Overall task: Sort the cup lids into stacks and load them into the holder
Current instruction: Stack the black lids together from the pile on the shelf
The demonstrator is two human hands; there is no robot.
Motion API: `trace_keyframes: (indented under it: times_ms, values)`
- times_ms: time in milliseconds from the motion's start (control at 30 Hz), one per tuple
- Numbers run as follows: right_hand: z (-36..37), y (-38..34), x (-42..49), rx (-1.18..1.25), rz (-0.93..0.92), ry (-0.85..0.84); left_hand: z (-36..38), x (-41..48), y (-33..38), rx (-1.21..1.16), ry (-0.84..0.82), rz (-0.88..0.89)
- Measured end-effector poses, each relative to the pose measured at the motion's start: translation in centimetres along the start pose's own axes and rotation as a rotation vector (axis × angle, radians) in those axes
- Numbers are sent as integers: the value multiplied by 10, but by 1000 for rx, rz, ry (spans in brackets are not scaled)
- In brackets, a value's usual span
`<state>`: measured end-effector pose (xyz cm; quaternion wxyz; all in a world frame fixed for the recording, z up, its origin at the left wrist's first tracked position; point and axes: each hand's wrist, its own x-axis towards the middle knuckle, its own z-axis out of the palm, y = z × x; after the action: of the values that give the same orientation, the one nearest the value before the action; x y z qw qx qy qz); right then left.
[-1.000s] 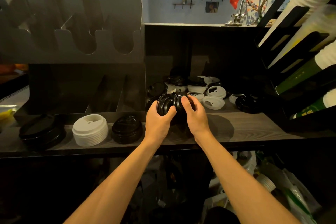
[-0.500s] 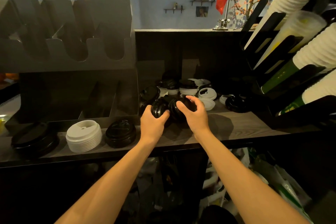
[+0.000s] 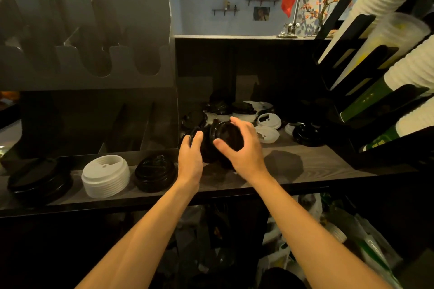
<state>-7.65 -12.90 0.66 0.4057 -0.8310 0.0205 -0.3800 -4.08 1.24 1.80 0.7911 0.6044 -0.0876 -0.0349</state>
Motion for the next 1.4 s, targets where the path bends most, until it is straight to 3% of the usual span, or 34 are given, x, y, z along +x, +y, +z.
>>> trace_keyframes:
  times_ms: [233, 533, 667, 767, 833, 967, 1100, 1267, 1400]
  values:
    - [27, -7, 1, -40, -105, -55, -5, 3, -8, -76, -26, 54]
    - [28, -2, -1, -237, -211, 36, -5, 2, -8, 68, -89, 127]
    - [22, -4, -1, 31, -114, -133, -8, 2, -9, 47, -8, 158]
    - [15, -6, -1, 325, 76, -63, -8, -3, -5, 49, -33, 167]
    - [12, -6, 0, 359, 168, -52, -8, -6, -4, 59, -71, 166]
    - [9, -19, -4, 336, 181, -40, -8, -15, 3, 18, -74, 121]
    - [6, -38, -11, 411, 200, 60, -16, -23, 15, 124, -76, 233]
    - [10, -67, 0, 535, 210, -78, -45, -23, 47, 135, -80, 314]
    - [30, -103, 9, 568, 203, -230, -88, -19, 70, 184, -27, 278]
